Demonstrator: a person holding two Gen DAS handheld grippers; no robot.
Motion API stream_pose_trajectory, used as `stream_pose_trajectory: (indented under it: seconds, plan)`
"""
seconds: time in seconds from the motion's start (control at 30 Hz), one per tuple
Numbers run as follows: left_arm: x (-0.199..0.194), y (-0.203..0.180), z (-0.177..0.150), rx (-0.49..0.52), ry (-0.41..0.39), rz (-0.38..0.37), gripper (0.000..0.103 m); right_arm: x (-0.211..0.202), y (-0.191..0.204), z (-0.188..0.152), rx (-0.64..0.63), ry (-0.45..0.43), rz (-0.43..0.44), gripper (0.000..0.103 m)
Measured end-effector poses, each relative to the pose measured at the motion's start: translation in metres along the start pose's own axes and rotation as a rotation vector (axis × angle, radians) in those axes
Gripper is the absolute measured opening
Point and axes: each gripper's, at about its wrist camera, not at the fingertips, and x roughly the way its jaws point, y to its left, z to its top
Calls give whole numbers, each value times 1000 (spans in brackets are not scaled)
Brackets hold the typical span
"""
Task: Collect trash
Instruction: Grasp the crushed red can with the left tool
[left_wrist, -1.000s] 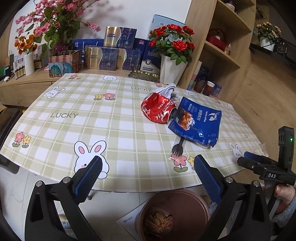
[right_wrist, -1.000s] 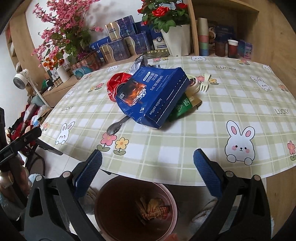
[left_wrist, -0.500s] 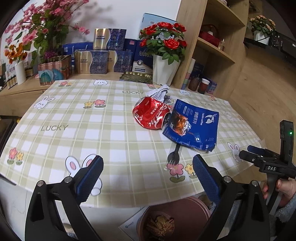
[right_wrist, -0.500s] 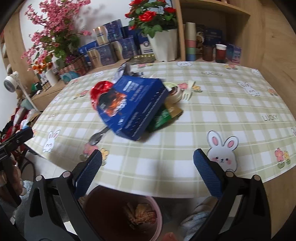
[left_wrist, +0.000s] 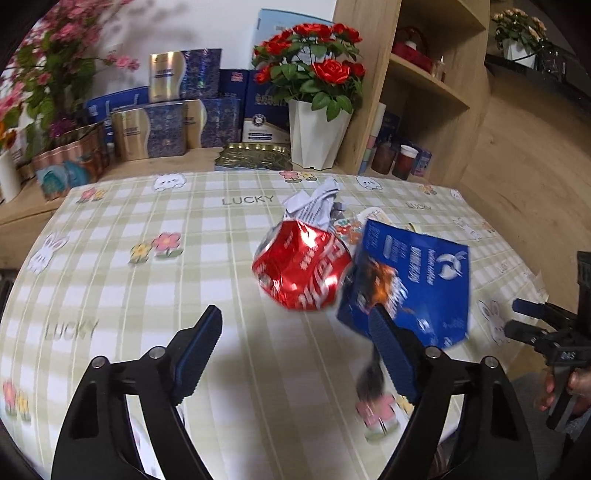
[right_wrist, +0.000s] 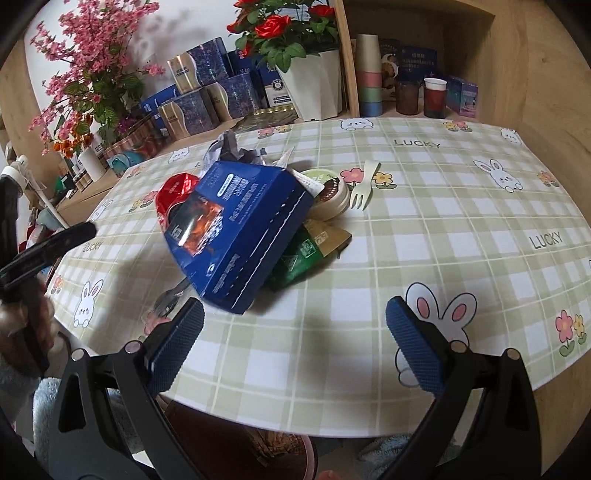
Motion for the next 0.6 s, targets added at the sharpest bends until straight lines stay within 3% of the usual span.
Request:
stream_pose_trajectory:
  seconds: [0.33,0.6]
  plan:
    - [83,18,45,79,73,-40,64,30,-10,20,15,24,3,97]
    - [122,28,52,30,114,-102,59,44,-11,26,18,43,12,97]
